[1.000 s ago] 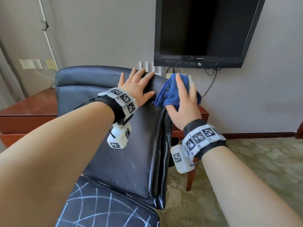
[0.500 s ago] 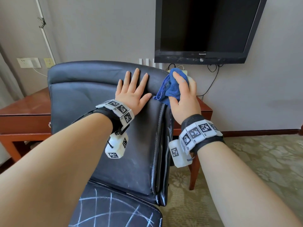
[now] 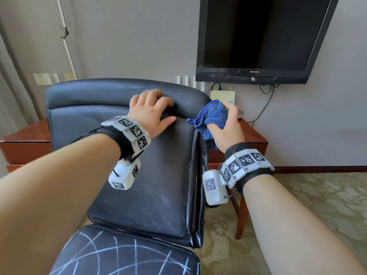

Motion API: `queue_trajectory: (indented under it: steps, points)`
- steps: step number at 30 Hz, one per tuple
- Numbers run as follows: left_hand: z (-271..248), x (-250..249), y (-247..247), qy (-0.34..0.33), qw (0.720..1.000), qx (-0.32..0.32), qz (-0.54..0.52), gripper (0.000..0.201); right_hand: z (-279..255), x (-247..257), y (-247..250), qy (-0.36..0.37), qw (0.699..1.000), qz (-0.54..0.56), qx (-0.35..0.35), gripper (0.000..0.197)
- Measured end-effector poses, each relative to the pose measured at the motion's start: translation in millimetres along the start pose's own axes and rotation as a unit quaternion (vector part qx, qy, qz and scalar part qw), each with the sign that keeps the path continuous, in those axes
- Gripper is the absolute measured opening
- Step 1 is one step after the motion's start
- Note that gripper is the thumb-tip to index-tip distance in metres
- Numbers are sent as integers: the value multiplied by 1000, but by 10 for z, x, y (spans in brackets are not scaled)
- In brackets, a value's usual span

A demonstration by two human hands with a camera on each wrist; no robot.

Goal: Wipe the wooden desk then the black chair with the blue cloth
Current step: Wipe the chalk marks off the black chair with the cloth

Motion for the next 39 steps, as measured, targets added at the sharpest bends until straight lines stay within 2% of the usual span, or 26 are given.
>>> queue_trajectory:
  steps: [2, 6, 10, 13, 15, 17, 25, 29, 30, 32, 35, 39]
  points:
    - [188, -90, 65, -4, 1000, 1, 14, 61, -72, 12, 55, 6, 1000, -3, -9, 48]
    - [290, -411, -99, -15, 995, 97, 30, 66, -257, -42, 208, 42, 996, -74, -23, 52]
    - [364, -504, -182, -34, 995, 73, 52, 81, -283, -72, 275, 118, 986, -118, -25, 73]
    - [513, -459, -149, -55, 994, 88, 30, 87, -184, -63, 265, 123, 974, -191, 24, 85]
    - [513, -458, -166, -46, 995, 86, 2, 85, -183, -107, 223, 146, 957, -245, 44, 80]
    - [495, -488, -198, -37, 997, 74, -1, 82, -282, -196, 166, 191, 948, -252, 41, 74]
    - [429, -477, -221, -33, 999, 38, -14, 83, -860, -589, 50, 229, 946, -227, 34, 71]
    - [429, -491, -197, -30, 998, 42, -25, 85, -536, -203, 152, 204, 967, -155, -18, 85]
    - [417, -500, -194, -28, 998, 43, -33, 88, -414, -88, 149, 216, 965, -147, -30, 84]
    - [403, -555, -186, -26, 998, 40, -49, 97, -268, 4, 97, 254, 944, -206, -29, 75]
    - [417, -599, -204, -27, 997, 44, -52, 94, -390, -178, 51, 233, 940, -248, -35, 67]
    - [424, -573, -200, -26, 997, 41, -58, 90, -819, -566, 28, 256, 937, -237, -34, 66]
Point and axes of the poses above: each hand's wrist, its own z-axis towards the middle knuckle, its own y-axis out of the back of the hand, x = y × z, the point moved 2 cm from there along z, towards the middle knuckle, and after that the axes turned 7 degrees about -x, right-handed, at the moved point
